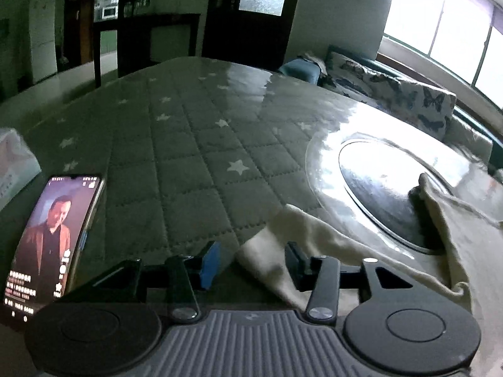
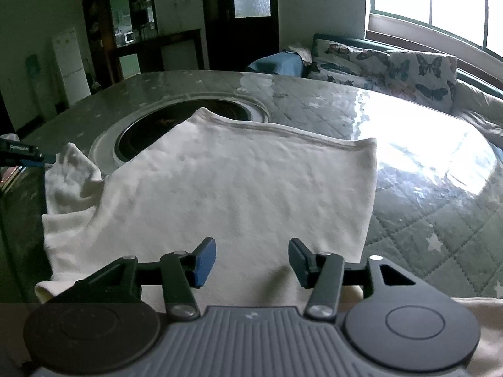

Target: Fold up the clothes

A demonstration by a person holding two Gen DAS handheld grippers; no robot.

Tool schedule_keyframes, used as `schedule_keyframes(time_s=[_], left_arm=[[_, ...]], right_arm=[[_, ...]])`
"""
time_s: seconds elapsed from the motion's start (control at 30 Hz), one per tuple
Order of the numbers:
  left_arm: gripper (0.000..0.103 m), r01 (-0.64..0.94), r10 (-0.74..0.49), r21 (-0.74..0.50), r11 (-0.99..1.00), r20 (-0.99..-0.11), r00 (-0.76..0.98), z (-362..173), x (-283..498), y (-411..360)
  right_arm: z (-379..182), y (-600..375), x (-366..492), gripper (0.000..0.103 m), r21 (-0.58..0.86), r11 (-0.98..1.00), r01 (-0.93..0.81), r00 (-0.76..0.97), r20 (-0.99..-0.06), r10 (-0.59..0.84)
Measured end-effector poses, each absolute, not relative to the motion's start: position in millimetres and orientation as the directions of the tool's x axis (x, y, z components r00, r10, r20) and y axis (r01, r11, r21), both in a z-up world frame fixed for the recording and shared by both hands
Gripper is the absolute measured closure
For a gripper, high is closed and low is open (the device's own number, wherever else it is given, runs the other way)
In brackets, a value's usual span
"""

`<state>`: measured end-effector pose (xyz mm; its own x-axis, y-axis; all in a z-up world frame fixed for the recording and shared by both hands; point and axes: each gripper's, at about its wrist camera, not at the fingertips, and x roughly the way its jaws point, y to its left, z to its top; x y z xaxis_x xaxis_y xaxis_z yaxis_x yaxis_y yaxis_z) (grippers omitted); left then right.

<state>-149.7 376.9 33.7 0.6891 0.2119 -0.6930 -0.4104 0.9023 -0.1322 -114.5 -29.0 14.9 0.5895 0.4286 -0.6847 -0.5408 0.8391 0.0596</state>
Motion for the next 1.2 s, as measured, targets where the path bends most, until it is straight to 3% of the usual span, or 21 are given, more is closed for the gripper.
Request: schedule_keyframes(time_s=[0.03,0.07,0.2,0.8,1.2], left_arm=[[0.061,-0.404,0.217,-0.118,0.907,-0.692,0.689,33.2,-148.2,374.7],[0.076,-0.398,0.221,-0.105,0.911,-0.691,0.689,32.4,-147.4,372.8],[0.090,-0.383,0.236,-0.067,0.921,-0.686,0.688,31.4,-143.8,366.2],[0.095,-0.467,0.410,0.103,0.878,-0.664,0.625,28.4,-131.7,380.8],[0.093,-0.483,0.398,0.065,0.873,-0.666,0.630,38.8,-133.4,395.7]], right_arm=[[14.8,-28.4,-114.9,0.050,0.058,0.839,-0.541,0.590,-0.685,0.428],[14.9,-28.2,-115.2,0.050,0.056,0.839,-0.541,0.590,-0.685,0.427],[15.1,-27.0,-116.5,0.050,0.050,0.838,-0.543,0.593,-0.684,0.426],[19.4,-34.8,-119.1,0.049,0.063,0.848,-0.526,0.608,-0.670,0.427],[42.9,-95.5,-151.0,0.049,0.067,0.917,-0.392,0.699,-0.627,0.344]])
